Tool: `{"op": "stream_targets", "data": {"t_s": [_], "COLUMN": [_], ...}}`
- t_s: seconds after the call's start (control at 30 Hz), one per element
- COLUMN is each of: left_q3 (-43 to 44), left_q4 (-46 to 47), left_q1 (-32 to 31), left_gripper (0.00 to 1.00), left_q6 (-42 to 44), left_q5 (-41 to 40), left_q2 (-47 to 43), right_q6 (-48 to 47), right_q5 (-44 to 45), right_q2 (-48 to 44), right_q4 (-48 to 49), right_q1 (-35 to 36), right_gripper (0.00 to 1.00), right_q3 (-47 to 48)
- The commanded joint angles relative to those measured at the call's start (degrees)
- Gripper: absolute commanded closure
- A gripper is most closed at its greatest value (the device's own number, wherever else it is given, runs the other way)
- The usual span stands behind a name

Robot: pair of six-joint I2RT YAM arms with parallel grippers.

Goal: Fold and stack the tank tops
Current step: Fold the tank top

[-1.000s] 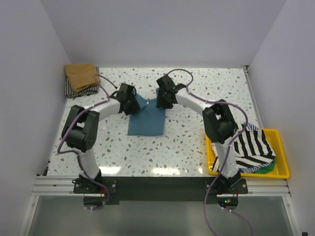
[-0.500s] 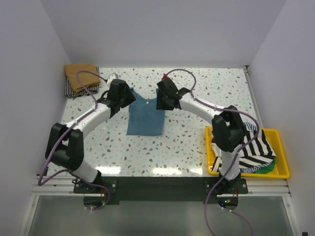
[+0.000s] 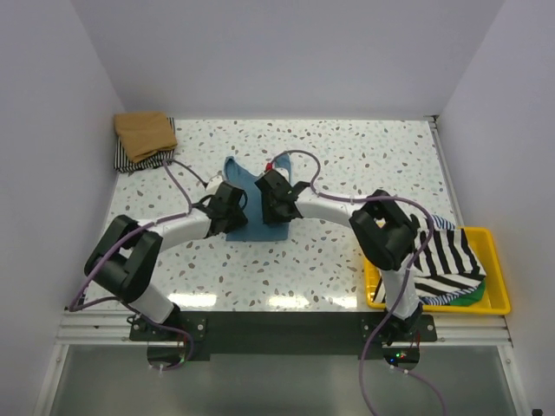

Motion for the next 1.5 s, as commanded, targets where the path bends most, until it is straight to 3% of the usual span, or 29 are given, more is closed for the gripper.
{"op": "stream_targets", "data": {"t_s": [0.0,0.23,0.47,0.63,0.83,0.97,1.47], "left_q3": [-3.7,-13.0,-12.3,-10.1,-18.2,-22.5,-25.6], "left_q4": [-1.3,-2.3,-7.4,-14.3,-8.5,-1.8,-0.2], "left_q1": [-2.9,-5.3,-5.7,-5.7,-5.7,-5.8,-7.0], "left_gripper": [0.64,0.66,0.6,0.5,0.45,0.39,0.43], "left_q6": [-2.9,-3.9,-0.1,2.1,2.3,1.7,-1.8], "left_q5": [-1.7,1.1,3.8,3.2,13.1,17.5,16.6], "left_q2": [-2.7,-9.8,-21.9,-25.9,-27.8,-29.5,-26.3], "right_q6": [1.8,5.0,4.6,6.4,11.2,13.8,19.4], "right_q5": [1.8,1.4,5.0,6.1,3.6,0.3,-0.9], "right_q2": [-3.8,-11.9,-22.6,-31.2,-39.0,-38.5,-36.0], "right_q4": [0.3,3.3,-3.3,-7.6,-6.7,-3.8,2.8], "right_q1": [1.2,4.8,4.9,4.9,4.9,4.9,4.8], "right_gripper": [0.61,0.6,0.42,0.41,0.43,0.45,0.47], "right_q3": [-7.2,-21.8,-21.6,-22.9,-31.9,-36.1,-42.2]}}
